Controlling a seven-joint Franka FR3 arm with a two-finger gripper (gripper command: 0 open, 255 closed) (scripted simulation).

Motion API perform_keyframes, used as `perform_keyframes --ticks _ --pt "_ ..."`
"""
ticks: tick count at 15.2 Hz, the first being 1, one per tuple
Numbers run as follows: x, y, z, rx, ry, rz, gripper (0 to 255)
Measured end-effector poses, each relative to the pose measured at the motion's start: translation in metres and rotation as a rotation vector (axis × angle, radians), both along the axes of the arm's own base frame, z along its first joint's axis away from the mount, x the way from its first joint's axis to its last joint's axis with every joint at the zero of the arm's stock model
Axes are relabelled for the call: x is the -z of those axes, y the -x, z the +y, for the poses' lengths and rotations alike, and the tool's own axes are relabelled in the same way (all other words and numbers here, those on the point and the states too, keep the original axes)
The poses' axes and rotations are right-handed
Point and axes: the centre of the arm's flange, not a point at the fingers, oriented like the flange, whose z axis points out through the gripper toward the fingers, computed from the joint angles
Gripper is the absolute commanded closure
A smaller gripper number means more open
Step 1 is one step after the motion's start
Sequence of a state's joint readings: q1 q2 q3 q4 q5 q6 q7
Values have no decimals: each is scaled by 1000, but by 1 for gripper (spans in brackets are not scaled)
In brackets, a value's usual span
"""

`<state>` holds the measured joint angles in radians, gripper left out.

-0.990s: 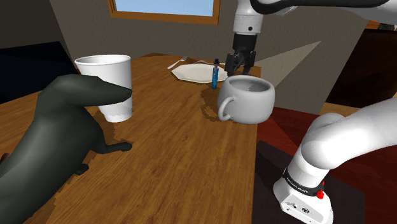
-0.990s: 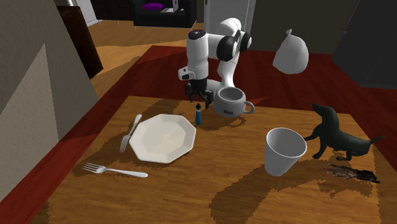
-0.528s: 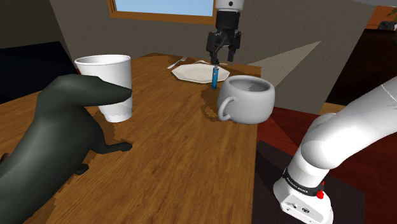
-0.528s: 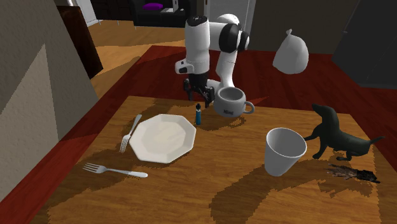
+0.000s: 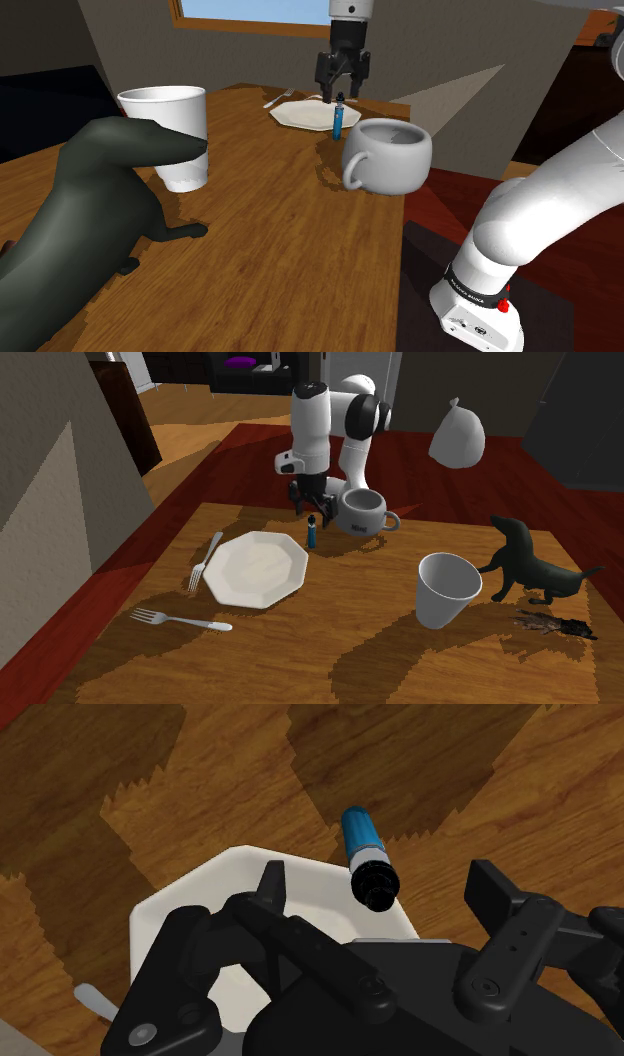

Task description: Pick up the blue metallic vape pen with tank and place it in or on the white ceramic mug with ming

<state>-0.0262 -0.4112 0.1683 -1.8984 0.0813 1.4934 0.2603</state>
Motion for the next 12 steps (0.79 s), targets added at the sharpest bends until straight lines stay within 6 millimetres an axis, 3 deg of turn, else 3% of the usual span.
perform_keyframes --ticks 3,8,9,12 --pt "12 0 0 0 0 0 0" --pt "13 0 0 0 0 0 0" --pt "13 0 0 0 0 0 255" --pt "13 0 0 0 0 -1 255"
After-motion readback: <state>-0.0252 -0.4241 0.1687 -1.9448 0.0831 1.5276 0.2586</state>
